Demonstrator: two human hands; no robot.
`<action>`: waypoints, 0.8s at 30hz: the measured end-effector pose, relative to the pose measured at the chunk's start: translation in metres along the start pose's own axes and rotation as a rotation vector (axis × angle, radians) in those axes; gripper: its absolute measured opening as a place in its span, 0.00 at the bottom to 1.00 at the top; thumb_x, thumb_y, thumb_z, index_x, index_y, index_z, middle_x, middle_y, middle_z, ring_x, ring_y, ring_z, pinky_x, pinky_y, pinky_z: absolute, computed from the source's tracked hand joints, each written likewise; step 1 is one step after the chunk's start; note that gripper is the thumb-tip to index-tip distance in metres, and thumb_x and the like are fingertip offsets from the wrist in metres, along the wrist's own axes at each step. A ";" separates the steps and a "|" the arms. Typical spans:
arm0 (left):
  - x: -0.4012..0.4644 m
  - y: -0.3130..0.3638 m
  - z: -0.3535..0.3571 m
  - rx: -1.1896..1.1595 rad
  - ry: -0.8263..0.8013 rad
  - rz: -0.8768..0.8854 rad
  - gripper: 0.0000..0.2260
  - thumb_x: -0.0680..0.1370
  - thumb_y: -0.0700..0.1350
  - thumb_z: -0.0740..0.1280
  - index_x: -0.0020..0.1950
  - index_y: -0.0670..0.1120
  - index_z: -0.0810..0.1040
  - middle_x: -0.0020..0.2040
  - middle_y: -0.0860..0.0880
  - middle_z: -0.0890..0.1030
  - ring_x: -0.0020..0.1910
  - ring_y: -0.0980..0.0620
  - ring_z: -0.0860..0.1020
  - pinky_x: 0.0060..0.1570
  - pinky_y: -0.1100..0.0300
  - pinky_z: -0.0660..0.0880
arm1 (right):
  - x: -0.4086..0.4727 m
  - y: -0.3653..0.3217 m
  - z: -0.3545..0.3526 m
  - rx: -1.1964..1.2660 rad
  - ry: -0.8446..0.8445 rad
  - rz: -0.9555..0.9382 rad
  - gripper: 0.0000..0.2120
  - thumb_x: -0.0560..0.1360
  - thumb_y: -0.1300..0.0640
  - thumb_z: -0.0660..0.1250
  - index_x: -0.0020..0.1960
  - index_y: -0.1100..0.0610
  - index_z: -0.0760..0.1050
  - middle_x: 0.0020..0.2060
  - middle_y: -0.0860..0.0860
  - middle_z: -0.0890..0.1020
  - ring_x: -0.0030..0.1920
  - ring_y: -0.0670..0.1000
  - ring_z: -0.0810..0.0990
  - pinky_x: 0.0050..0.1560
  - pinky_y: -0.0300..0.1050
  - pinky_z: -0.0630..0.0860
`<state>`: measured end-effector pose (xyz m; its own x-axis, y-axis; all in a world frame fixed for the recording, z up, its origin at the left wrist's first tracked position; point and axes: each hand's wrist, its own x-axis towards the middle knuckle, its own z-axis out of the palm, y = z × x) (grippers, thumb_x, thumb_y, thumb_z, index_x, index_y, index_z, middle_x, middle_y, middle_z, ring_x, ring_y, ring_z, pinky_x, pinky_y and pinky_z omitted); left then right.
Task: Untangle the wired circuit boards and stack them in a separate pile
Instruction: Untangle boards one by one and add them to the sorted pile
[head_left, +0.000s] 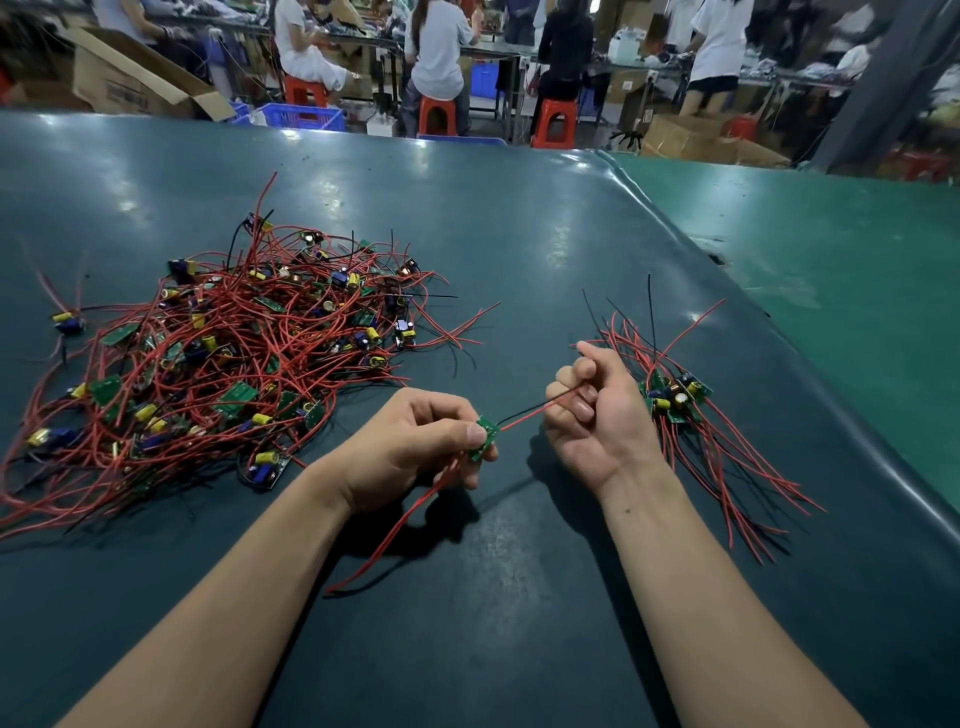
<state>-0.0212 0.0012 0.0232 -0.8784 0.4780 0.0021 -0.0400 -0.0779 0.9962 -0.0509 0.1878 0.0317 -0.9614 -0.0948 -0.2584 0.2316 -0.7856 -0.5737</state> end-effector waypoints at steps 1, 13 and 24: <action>0.000 0.000 0.000 -0.011 0.009 0.008 0.05 0.66 0.46 0.72 0.32 0.45 0.82 0.29 0.45 0.79 0.25 0.53 0.75 0.25 0.65 0.67 | 0.000 0.000 0.000 -0.005 0.010 -0.020 0.22 0.81 0.53 0.60 0.30 0.56 0.76 0.22 0.46 0.64 0.17 0.42 0.60 0.14 0.33 0.55; 0.006 -0.002 0.002 -0.068 0.148 0.023 0.09 0.70 0.43 0.67 0.30 0.46 0.81 0.30 0.45 0.79 0.25 0.55 0.75 0.27 0.66 0.68 | -0.011 0.016 0.004 -0.658 -0.149 -0.091 0.08 0.76 0.56 0.69 0.40 0.58 0.84 0.26 0.47 0.70 0.22 0.42 0.63 0.19 0.32 0.57; 0.002 -0.002 -0.003 -0.103 0.008 0.024 0.13 0.60 0.47 0.69 0.33 0.37 0.75 0.27 0.47 0.78 0.20 0.54 0.72 0.23 0.69 0.65 | 0.003 -0.001 -0.001 -0.235 0.202 -0.362 0.10 0.80 0.61 0.64 0.42 0.62 0.78 0.26 0.47 0.72 0.21 0.42 0.64 0.17 0.33 0.57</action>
<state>-0.0243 0.0000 0.0210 -0.8832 0.4683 0.0246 -0.0673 -0.1785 0.9816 -0.0539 0.1888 0.0301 -0.9437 0.2985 -0.1424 -0.0626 -0.5842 -0.8092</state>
